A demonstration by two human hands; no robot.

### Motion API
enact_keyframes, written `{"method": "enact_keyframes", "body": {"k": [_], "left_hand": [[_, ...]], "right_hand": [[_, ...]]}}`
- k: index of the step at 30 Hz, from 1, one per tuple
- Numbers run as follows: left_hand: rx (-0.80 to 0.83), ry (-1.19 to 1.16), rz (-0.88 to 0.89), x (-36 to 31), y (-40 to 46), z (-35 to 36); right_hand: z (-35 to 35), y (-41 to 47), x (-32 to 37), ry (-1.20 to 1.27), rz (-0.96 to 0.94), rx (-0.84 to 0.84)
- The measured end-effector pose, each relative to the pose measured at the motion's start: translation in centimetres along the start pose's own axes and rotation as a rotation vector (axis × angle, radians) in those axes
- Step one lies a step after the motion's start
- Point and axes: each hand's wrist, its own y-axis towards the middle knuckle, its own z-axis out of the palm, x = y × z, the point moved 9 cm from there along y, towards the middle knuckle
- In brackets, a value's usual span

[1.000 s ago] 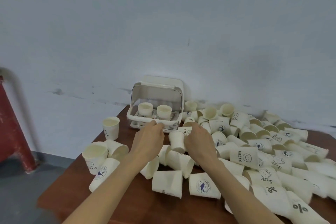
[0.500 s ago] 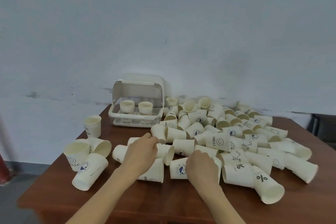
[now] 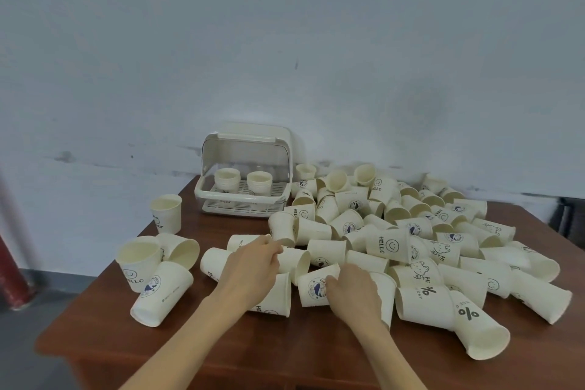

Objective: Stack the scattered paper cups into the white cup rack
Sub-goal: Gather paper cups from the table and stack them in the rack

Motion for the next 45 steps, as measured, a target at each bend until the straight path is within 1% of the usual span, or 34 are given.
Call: {"method": "enact_keyframes", "body": {"k": [4,8,12,16,18,29,38,45], "left_hand": [[-0.001,-0.017,-0.003,0.3,0.1,0.3],[-0.033,-0.063,0.036,-0.5,0.4,0.0],[-0.089,-0.141,0.122,-2.5,1.3,-0.6],[-0.108,-0.189,0.243,-5.0,2.3,-1.3],[-0.115,-0.184,0.266,-5.8,2.7,-1.4],[-0.118,-0.157,0.272,-5.9,4.5,-1.0],[-0.070,-0.117,0.214,-4.6,6.0,0.9],[-0.032,-0.101,0.209,-5.3,8.8,2.3]], "right_hand": [[-1.1,0.5,0.2,0.066,-0.005,-0.034],[-3.3,0.2,1.9,0.009,-0.121,-0.076],[-5.7,-0.6,3.8,-0.077,-0.268,-0.137],[-6.6,-0.4,4.6,-0.107,-0.350,-0.170],[-6.8,-0.1,4.6,-0.121,-0.356,-0.173],[-7.1,1.6,3.6,-0.126,-0.347,-0.142],[-7.5,2.8,2.2,-0.136,-0.321,-0.130],[-8.7,4.1,1.0,-0.122,-0.294,-0.136]]}}
